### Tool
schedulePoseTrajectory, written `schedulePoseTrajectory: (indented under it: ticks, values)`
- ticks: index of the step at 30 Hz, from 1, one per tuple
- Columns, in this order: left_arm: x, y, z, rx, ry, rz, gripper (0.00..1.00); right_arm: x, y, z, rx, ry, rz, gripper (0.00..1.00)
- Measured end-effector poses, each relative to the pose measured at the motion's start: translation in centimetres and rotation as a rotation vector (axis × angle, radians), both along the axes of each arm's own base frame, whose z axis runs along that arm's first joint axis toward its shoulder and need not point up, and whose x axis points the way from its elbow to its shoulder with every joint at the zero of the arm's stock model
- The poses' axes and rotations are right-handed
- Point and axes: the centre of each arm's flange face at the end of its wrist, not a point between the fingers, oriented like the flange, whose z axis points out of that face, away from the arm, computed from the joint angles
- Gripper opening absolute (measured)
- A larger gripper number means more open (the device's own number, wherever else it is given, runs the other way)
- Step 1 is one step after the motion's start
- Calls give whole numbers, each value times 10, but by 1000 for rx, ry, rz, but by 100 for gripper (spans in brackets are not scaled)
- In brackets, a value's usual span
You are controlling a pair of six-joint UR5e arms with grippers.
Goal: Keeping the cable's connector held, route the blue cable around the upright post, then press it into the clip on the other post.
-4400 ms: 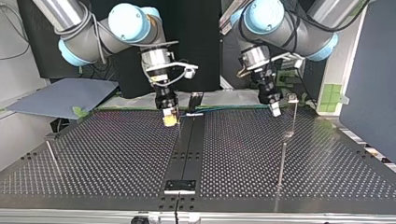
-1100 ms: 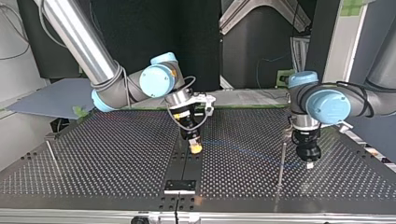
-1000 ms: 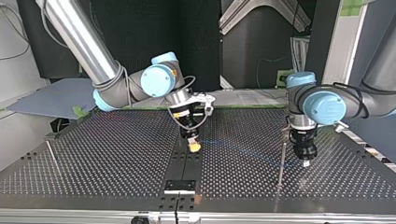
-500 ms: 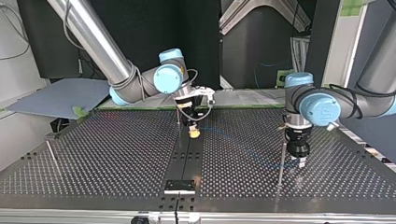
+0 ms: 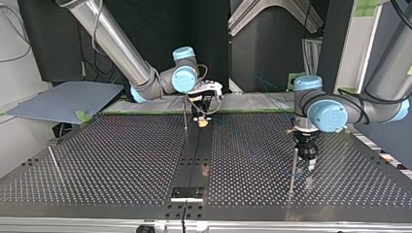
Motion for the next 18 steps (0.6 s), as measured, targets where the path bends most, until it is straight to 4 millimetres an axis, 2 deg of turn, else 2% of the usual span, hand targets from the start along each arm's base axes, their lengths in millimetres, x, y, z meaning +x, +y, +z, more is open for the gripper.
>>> schedulePoseTrajectory:
  ticks: [18]
  values:
    - [0, 1, 0, 3, 1, 3, 100, -7, 10, -112, 54, 55, -15, 0]
